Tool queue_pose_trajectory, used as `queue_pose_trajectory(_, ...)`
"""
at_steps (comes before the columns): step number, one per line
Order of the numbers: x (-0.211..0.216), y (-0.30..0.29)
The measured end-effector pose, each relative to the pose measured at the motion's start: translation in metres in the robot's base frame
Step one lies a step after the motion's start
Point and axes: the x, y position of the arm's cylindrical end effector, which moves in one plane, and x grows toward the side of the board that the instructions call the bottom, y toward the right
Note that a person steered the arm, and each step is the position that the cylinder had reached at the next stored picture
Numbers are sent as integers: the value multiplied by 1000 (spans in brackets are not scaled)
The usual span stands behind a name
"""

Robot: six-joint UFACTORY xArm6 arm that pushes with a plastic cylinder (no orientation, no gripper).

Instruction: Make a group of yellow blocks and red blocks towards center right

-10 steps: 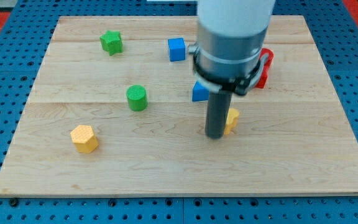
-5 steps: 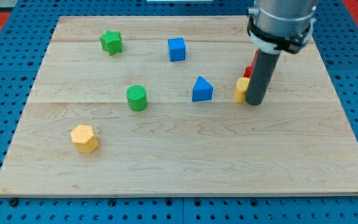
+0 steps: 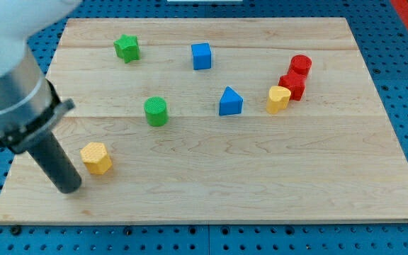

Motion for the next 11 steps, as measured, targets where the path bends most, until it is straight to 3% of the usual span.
queue_pose_trajectory(2,-33,104)
queue_pose_trajectory(4,-40,31)
queue_pose_trajectory(7,-121,154)
queue_pose_trajectory(9,-113,240)
queue_pose_trajectory(10,-83,204)
queue_pose_trajectory(11,-67,242)
